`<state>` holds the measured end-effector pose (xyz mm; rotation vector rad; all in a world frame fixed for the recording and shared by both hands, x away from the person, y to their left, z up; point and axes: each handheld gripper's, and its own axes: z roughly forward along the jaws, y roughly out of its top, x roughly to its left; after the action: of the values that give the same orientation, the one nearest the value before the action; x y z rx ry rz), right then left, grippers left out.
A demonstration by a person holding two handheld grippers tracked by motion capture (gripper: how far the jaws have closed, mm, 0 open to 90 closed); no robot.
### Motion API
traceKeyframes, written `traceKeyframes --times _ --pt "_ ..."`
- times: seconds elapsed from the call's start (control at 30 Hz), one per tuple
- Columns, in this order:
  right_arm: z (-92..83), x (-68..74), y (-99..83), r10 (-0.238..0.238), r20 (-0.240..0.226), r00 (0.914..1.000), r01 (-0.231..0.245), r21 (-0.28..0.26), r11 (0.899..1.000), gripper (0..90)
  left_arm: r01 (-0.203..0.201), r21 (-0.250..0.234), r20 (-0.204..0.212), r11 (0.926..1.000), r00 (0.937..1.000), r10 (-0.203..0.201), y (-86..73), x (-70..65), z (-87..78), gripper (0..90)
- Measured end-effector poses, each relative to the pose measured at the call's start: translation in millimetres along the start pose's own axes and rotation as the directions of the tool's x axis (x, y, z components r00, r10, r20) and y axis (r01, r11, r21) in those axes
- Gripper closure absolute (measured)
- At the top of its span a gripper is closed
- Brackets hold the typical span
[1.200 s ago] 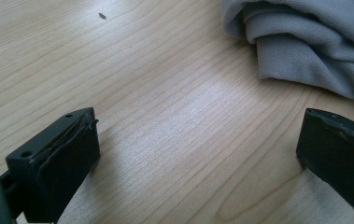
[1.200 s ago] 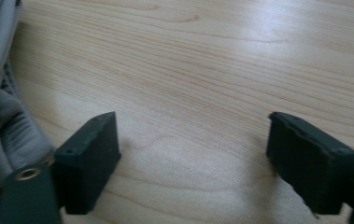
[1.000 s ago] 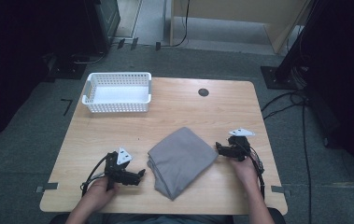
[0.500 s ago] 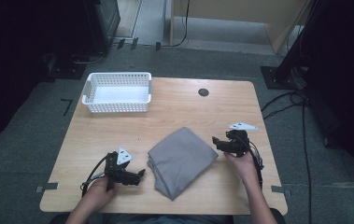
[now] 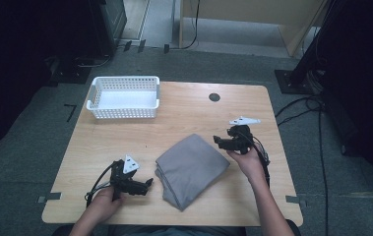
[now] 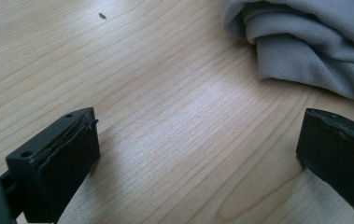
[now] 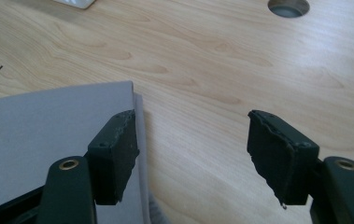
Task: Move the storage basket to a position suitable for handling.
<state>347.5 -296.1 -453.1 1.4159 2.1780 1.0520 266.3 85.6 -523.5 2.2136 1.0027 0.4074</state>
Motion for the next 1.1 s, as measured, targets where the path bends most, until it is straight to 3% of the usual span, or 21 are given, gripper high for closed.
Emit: traceKeyframes --times 0.4,0.7,0.93,1.1 --pt "21.3 17.8 28.6 -0.042 -0.049 0.9979 0.042 0.004 0.999 38.5 0.0 0.0 0.0 1.0 1.0 0.0 0.0 0.0 0.0 0.0" --pt "40.1 26.7 52.7 -0.058 -0.058 0.9967 0.058 -0.011 0.998 42.1 0.001 0.0 0.0 1.0 1.0 -0.001 0.0 -0.1 0.0 0.0" --pt "57.5 41.8 73.5 -0.088 -0.073 0.9935 0.087 -0.011 0.996 44.9 0.001 -0.001 0.0 1.0 1.0 -0.001 0.0 0.0 0.0 0.0" --pt "68.9 50.1 84.5 -0.083 -0.091 0.9924 0.081 -0.019 0.997 47.0 0.001 -0.001 0.0 1.0 1.0 -0.001 0.0 -0.1 0.1 0.0"
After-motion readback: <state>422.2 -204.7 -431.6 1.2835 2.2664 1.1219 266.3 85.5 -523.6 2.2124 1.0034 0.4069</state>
